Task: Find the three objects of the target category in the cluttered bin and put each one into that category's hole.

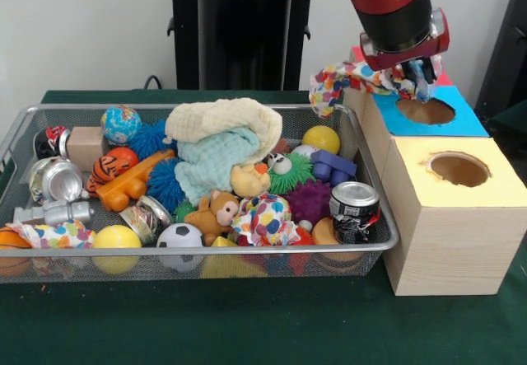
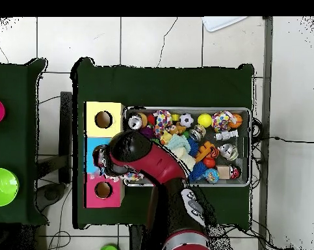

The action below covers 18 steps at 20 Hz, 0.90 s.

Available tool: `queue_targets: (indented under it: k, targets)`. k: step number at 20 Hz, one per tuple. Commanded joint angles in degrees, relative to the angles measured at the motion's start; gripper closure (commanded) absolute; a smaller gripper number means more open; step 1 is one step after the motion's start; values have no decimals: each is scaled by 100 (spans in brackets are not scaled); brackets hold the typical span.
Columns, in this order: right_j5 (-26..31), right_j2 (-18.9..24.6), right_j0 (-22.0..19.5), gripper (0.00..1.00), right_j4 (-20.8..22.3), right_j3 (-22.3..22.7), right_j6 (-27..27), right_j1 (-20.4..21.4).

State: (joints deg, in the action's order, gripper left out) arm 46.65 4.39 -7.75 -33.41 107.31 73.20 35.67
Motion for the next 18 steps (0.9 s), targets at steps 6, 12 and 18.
queue_targets:
  k: [6, 12, 18]
  targets:
    - [-1936, 1020, -370, 100, -365, 367, 366, -502]
    - [-2104, 975, -391, 100, 36, 203, 512, -573]
    - [-2017, 706, -258, 0, 363, -94, 657, -698]
